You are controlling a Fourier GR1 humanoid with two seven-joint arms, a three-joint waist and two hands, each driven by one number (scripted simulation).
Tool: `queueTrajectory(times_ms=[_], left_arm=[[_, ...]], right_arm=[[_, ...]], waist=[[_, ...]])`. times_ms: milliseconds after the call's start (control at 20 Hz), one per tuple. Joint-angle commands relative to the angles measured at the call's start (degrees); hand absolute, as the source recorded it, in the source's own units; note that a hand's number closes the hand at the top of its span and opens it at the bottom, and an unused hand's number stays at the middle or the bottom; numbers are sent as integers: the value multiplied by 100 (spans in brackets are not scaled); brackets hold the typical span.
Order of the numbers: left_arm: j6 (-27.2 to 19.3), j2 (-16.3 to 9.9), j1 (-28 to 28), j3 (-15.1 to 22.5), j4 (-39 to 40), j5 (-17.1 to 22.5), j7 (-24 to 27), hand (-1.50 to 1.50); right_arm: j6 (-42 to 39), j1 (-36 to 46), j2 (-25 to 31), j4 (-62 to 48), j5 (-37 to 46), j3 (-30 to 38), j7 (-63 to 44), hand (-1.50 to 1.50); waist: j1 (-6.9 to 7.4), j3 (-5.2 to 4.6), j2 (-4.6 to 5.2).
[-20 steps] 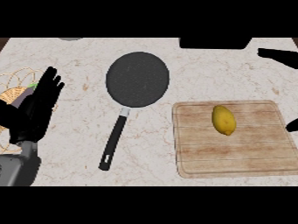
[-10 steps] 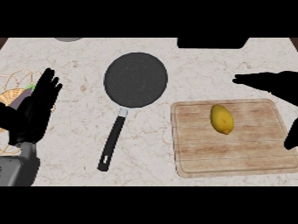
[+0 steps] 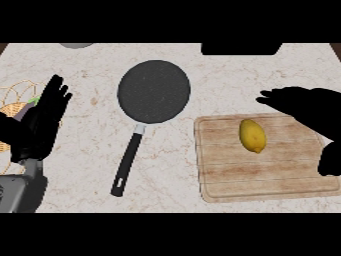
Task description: Pick the lemon from the cutting board and place it in the pan
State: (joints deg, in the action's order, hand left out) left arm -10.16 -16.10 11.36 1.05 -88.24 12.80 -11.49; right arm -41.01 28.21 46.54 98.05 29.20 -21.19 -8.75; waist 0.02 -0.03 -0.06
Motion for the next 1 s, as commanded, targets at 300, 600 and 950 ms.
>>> queueTrajectory(times_ms=[300, 600, 950], left_arm=[[1, 79, -328, -31, -757, -199, -387, 0], [300, 176, -286, -241, -322, -176, -127, 0], [372, 365, -737, -238, -449, -356, 174, 0]], right_arm=[[-628, 440, -1271, -3, 616, 43, -722, -150], [-501, 231, -1694, -369, 1440, -13, -721, -150], [-252, -25, -2018, -740, 1888, 4, -337, -150]], waist=[[67, 2, -1], [35, 2, 7], [38, 2, 7]])
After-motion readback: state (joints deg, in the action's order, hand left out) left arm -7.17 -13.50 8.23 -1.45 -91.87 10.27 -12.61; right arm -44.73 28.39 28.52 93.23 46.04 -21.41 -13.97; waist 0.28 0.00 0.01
